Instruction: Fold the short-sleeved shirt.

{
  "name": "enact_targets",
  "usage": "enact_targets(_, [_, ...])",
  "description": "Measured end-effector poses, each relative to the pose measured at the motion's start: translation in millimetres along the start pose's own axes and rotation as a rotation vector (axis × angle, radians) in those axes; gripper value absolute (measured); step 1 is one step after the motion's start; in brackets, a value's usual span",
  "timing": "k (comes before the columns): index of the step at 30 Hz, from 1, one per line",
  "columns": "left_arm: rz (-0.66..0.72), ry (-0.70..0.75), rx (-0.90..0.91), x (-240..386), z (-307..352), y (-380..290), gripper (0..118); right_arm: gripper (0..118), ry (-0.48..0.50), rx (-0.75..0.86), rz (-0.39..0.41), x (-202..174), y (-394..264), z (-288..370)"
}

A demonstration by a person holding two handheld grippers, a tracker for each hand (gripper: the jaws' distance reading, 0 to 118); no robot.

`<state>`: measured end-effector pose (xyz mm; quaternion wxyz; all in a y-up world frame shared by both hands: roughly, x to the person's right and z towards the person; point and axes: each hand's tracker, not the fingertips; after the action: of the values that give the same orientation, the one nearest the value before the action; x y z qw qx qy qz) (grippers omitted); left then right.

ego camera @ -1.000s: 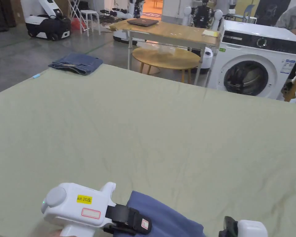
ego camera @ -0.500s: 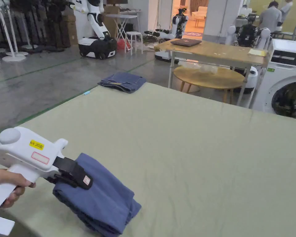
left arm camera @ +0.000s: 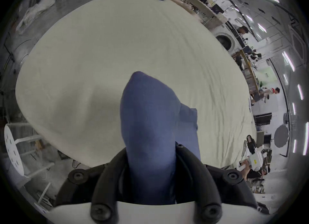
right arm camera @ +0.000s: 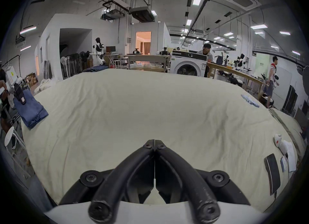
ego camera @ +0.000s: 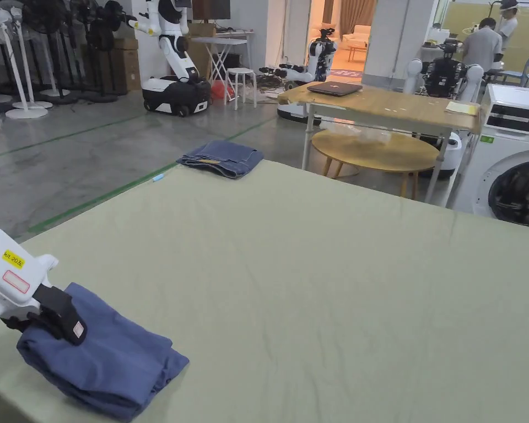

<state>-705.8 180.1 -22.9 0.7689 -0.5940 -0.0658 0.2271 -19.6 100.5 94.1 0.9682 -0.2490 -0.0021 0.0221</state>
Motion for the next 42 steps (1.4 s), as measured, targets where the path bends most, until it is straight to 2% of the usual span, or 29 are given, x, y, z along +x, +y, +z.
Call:
enact_targets(4, [0.000,0.118,-0.029,16,-12,-14,22,0,0.003,-0.005,0.005,-3,1,-2])
enact_targets(6, [0.004,0.125,-0.027,18,-13,-18,24,0,0.008,-0.006,0.007,-5,1,-2])
enact_targets(8, [0.016,0.131,-0.014,18,-8,-23,42,0,0.012,-0.007,0.011,-6,2,-2])
enact_targets(13, [0.040,0.182,0.073,19,27,-30,57,0,0.017,-0.004,0.018,-5,2,-2])
enact_targets(14, [0.041,0.212,0.103,4,27,-16,57,0,0.018,-0.004,0.016,-5,2,-2])
enact_targets(19, [-0.045,0.339,0.249,17,35,-20,57,0,0.023,-0.003,0.009,-5,1,-5])
enact_targets(21, [-0.090,0.316,0.295,30,30,-27,57,0,0.026,-0.004,0.002,-4,1,-5])
enact_targets(25, [-0.176,0.168,0.360,61,-2,-40,57,0,0.024,0.004,-0.011,-2,2,-5])
enact_targets(29, [-0.253,0.052,0.426,123,-44,-68,57,0,0.017,0.021,-0.030,4,7,-4])
enact_targets(33, [-0.297,0.076,0.522,196,-85,-93,57,0,-0.007,0.048,-0.051,12,17,-1])
enact_targets(35, [-0.394,0.085,0.585,233,-102,-108,57,0,-0.019,0.066,-0.059,17,23,1])
enact_targets(38, [-0.486,0.108,0.706,277,-125,-126,50,0,-0.046,0.108,-0.080,24,33,5])
enact_targets(42, [-0.557,0.133,0.896,325,-145,-152,31,0,-0.072,0.163,-0.108,32,44,8])
